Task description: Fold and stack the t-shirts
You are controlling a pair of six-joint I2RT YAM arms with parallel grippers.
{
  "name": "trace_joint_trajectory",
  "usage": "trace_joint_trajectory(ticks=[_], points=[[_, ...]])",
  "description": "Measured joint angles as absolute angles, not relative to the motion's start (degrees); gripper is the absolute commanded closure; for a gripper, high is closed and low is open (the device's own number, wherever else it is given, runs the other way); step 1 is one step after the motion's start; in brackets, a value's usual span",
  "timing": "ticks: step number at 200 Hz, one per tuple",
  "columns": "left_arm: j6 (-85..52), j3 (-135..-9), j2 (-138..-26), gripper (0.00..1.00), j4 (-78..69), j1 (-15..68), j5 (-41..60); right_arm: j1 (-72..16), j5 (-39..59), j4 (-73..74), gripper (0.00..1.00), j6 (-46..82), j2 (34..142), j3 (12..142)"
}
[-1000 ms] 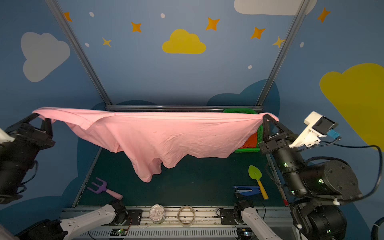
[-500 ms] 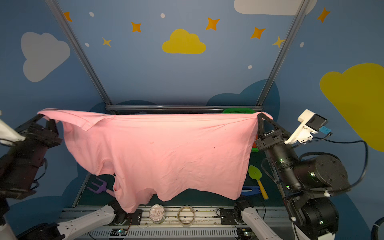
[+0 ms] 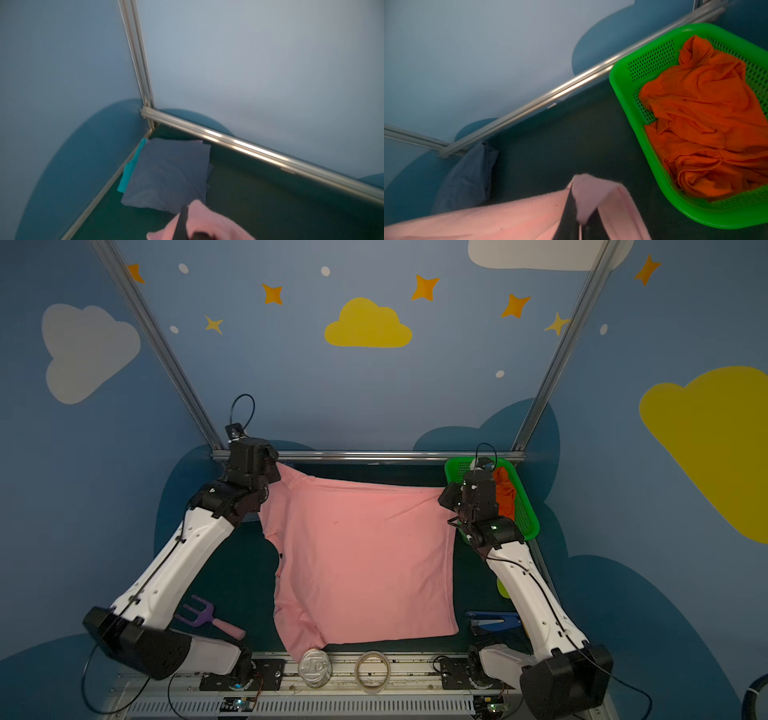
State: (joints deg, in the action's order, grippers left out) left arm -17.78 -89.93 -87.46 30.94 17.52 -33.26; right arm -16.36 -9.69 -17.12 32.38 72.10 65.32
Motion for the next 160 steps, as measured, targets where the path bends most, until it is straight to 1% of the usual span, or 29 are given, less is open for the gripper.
trace_joint_trajectory(ticks=[17,36,41,42,43,44,45,52,53,56,61,68,69,74,79,82,85,90,94,99,108,121,132,145,160], points=[[-19.92,-92.27,-97.47,0.96,30.94,16.40,-29.71,-16.12,-10.33,-13.91,1.00,30.68,79.33,65.25],[-21.37,-99.98,-110.08,0.96,32.62,15.92,-26.33,-15.88,-11.64,-11.27,1.00,29.06,87.64,66.41],[-21.52,-102.74,-112.92,0.95,33.63,15.86,-25.56,-15.84,-11.92,-11.16,0.92,28.80,89.43,67.07],[-21.54,-103.20,-113.47,0.95,33.76,15.86,-25.43,-15.84,-12.05,-10.98,0.88,28.62,90.13,67.33],[-21.61,-104.14,-114.61,0.95,34.04,15.86,-25.26,-15.84,-12.05,-10.96,0.81,28.53,90.50,67.46],[-21.61,-104.14,-114.61,0.94,34.04,15.86,-25.26,-15.84,-12.05,-10.96,0.81,28.53,90.50,67.46],[-21.63,-105.10,-115.48,0.94,34.41,15.86,-25.04,-15.84,-12.08,-10.96,0.78,28.45,91.15,67.75],[-21.74,-110.83,-120.53,0.85,35.97,15.86,-23.86,-15.77,-12.60,-10.68,0.54,27.81,94.74,69.78],[-21.74,-110.83,-120.53,0.83,35.97,15.86,-23.86,-15.77,-12.60,-10.68,0.54,27.81,94.74,69.78],[-21.76,-113.95,-123.00,0.78,36.80,15.86,-23.49,-15.73,-12.84,-10.52,0.48,27.81,96.12,70.59],[-21.85,-118.58,-125.86,0.70,38.41,15.86,-22.94,-15.64,-13.02,-10.46,0.41,27.14,98.37,72.10],[-21.69,-125.47,-131.04,0.57,40.64,15.79,-22.33,-15.57,-13.15,-10.26,0.36,26.59,100.71,73.97],[-21.96,-128.09,-132.68,0.54,41.36,15.77,-22.24,-15.55,-13.26,-10.24,0.36,26.41,101.10,74.37],[-21.61,-131.70,-135.15,0.43,41.98,15.75,-21.96,-15.53,-13.41,-10.04,0.34,25.87,102.78,75.83],[-21.69,-139.94,-140.07,0.35,45.17,15.68,-21.45,-15.46,-13.67,-10.09,0.34,25.21,104.25,77.49],[-21.58,-141.99,-141.43,0.30,45.87,15.66,-21.34,-15.42,-13.76,-10.11,0.33,24.99,105.10,78.52],[-21.67,-148.35,-144.73,0.27,47.33,15.64,-21.10,-15.40,-13.91,-10.09,0.33,24.49,105.60,79.26],[-21.67,-154.65,-148.33,0.25,49.01,15.49,-20.71,-15.38,-14.09,-10.15,0.33,23.90,106.65,80.90],[-21.87,-161.71,-151.68,0.24,50.43,15.33,-20.36,-15.35,-14.13,-10.11,0.33,23.62,107.07,81.71],[-22.17,-166.98,-154.91,0.24,51.64,15.09,-19.99,-15.33,-14.31,-10.11,0.33,22.98,107.59,83.09],[-22.81,-167.33,-155.26,0.25,51.46,14.48,-19.33,-15.33,-14.61,-10.11,0.33,21.96,107.77,84.99],[-23.94,-155.83,-148.77,0.25,50.15,12.97,-18.11,-15.33,-14.94,-9.80,0.33,20.64,107.24,87.02],[-24.75,-145.36,-142.10,0.30,49.15,11.55,-17.39,-15.42,-14.90,-9.23,0.34,19.68,106.00,87.48],[-25.19,-138.69,-135.94,0.40,49.21,10.13,-17.02,-15.77,-13.43,-8.97,0.40,18.11,103.46,86.74],[-25.45,-137.99,-131.92,0.53,50.52,9.10,-16.08,-16.36,-11.70,-8.82,0.45,17.08,99.53,84.38]])
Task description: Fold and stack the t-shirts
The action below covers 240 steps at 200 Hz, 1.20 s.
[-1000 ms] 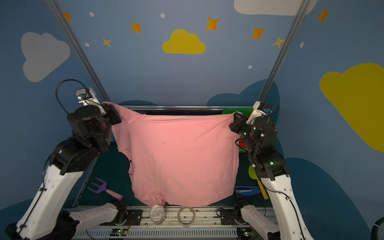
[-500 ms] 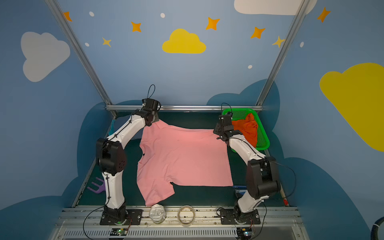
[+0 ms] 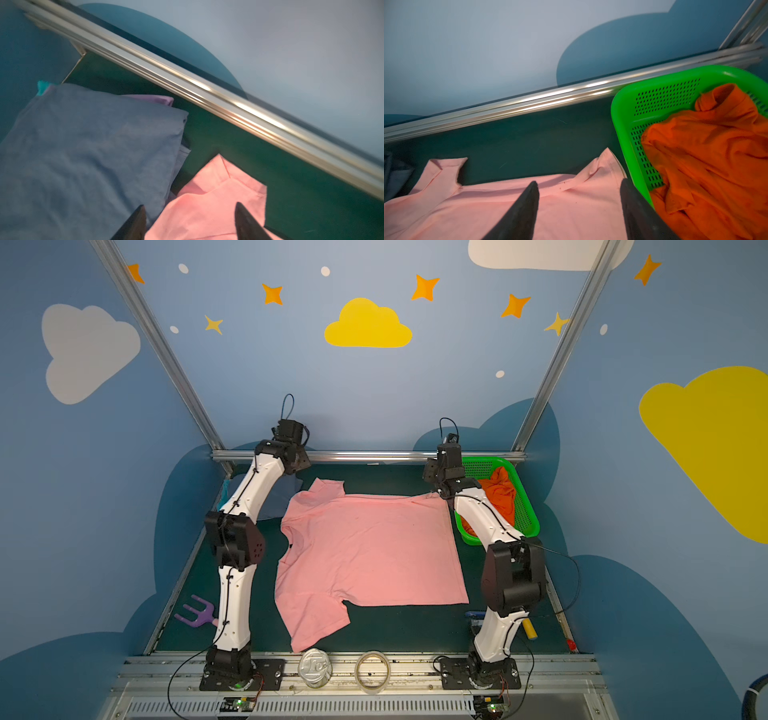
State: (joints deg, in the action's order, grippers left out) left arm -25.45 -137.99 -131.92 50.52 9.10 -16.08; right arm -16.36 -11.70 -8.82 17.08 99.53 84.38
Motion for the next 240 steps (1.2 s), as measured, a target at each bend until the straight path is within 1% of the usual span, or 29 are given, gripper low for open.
trace_joint_trajectory(ticks=[12,19,37,59,83,102,140,175,208,240], points=[[-25.71,-138.28,-129.45,0.61,52.14,9.15,-14.90,-17.50,-10.98,-9.39,0.47,16.56,96.33,82.35],[-25.78,-137.69,-127.96,0.62,52.95,9.58,-14.33,-18.65,-10.46,-9.96,0.48,16.36,94.30,81.14],[-26.09,-130.34,-123.07,0.61,52.64,11.57,-13.61,-21.96,-9.74,-11.49,0.48,16.03,90.37,77.38],[-26.83,-112.57,-116.29,0.59,49.65,15.09,-11.99,-26.57,-8.93,-14.41,0.48,16.56,86.32,70.26],[-28.49,-99.50,-114.85,0.56,47.37,17.50,-9.52,-28.80,-8.40,-19.44,0.47,18.41,84.01,62.61],[-29.87,-92.99,-114.87,0.54,45.78,17.06,-8.21,-29.06,-8.38,-24.75,0.48,21.37,83.02,58.17],[-32.10,-85.93,-114.87,0.54,41.74,16.29,-5.93,-30.59,-7.86,-32.73,0.48,27.73,82.72,53.10],[-32.95,-83.50,-115.66,0.57,39.46,16.25,-5.65,-32.77,-6.98,-34.98,0.46,31.86,82.65,47.27],[-33.21,-80.68,-116.25,0.56,36.49,16.03,-5.02,-32.91,-6.66,-37.82,0.44,35.07,83.00,44.95],[-33.36,-77.28,-114.37,0.56,33.15,16.12,-4.86,-34.26,-6.20,-37.71,0.44,39.31,82.21,41.17]])
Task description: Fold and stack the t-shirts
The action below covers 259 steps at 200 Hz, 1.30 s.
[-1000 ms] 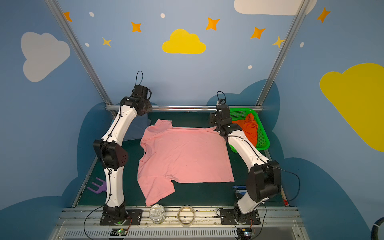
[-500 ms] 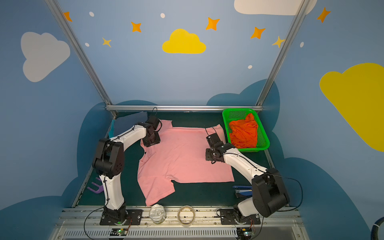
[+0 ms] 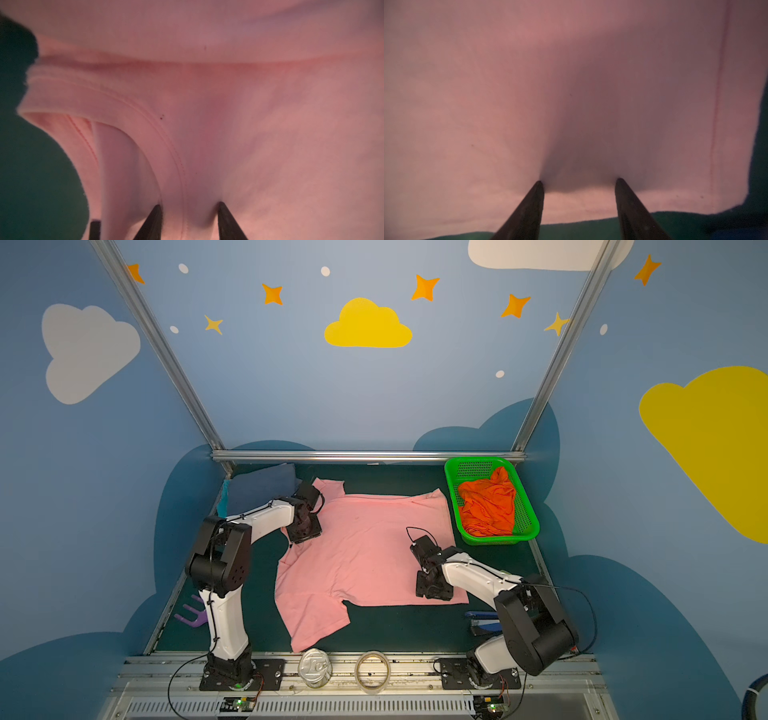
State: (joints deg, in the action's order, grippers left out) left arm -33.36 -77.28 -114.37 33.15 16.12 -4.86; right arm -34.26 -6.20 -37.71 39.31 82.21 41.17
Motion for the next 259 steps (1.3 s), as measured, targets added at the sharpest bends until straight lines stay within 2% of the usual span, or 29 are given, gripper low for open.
trace_joint_trajectory(ticks=[58,95,141,168,188,221,259], points=[[-34.76,-61.25,-103.35,0.55,25.45,17.06,-5.34,-36.32,-6.59,-42.22,0.43,47.33,68.60,31.83],[-35.46,-51.51,-95.50,0.53,23.70,17.78,-5.87,-36.32,-7.42,-47.97,0.44,49.76,59.57,31.73],[-36.47,-51.24,-93.51,0.51,28.80,17.91,-5.23,-36.34,-9.78,-51.68,0.44,46.74,55.24,36.73],[-35.97,-62.41,-95.11,0.44,37.32,17.91,-5.50,-36.34,-13.56,-47.35,0.41,40.86,57.06,42.11],[-35.42,-78.72,-99.63,0.42,40.07,17.76,-6.74,-36.18,-17.30,-42.57,0.38,35.88,61.21,46.65],[-32.80,-108.55,-116.11,0.42,45.36,17.28,-9.93,-32.82,-21.89,-35.90,0.38,26.26,74.50,60.51],[-28.82,-143.26,-141.75,0.46,56.90,17.26,-14.41,-24.45,-18.48,-31.18,0.46,19.97,90.17,75.57]])
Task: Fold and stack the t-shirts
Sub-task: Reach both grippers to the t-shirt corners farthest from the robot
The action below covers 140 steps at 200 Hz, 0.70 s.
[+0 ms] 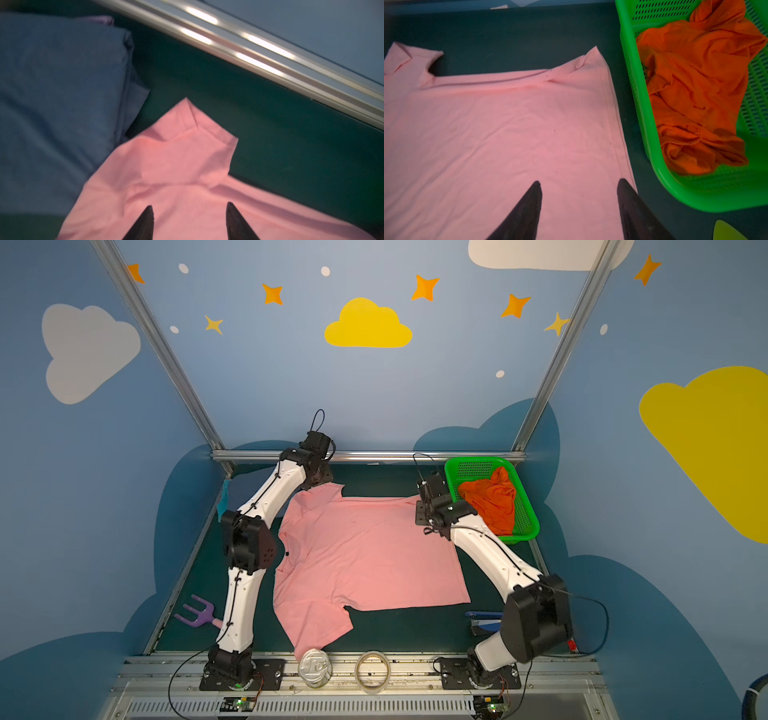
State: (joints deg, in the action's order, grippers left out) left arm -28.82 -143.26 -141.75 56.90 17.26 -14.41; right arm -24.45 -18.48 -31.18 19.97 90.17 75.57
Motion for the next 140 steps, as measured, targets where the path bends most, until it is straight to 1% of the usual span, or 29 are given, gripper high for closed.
trace_joint_trajectory(ticks=[13,25,35,51,72,89,103,140], points=[[-27.62,-154.23,-150.21,0.46,60.82,17.26,-15.81,-22.28,-16.82,-30.87,0.50,18.74,95.29,80.23],[-26.44,-158.67,-154.93,0.42,62.41,17.28,-17.26,-20.60,-15.16,-30.70,0.50,17.74,100.20,84.79],[-25.30,-158.30,-156.22,0.38,62.48,17.28,-18.28,-19.51,-13.98,-30.81,0.50,17.21,103.96,88.38],[-23.31,-154.01,-156.33,0.29,60.86,17.32,-20.25,-18.46,-12.32,-31.11,0.49,16.40,109.86,94.11],[-20.58,-150.04,-156.27,0.23,57.67,17.34,-23.07,-17.47,-9.69,-32.36,0.46,15.79,118.04,102.43],[-18.72,-150.93,-156.73,0.20,56.69,17.26,-24.64,-16.84,-8.29,-34.22,0.45,15.59,124.09,108.95],[-17.19,-153.97,-157.64,0.19,55.31,17.23,-25.96,-16.49,-7.25,-36.14,0.44,15.38,128.81,114.37],[-15.66,-155.46,-158.47,0.18,51.70,16.75,-26.85,-15.57,-5.78,-39.13,0.43,14.90,135.61,121.54]])
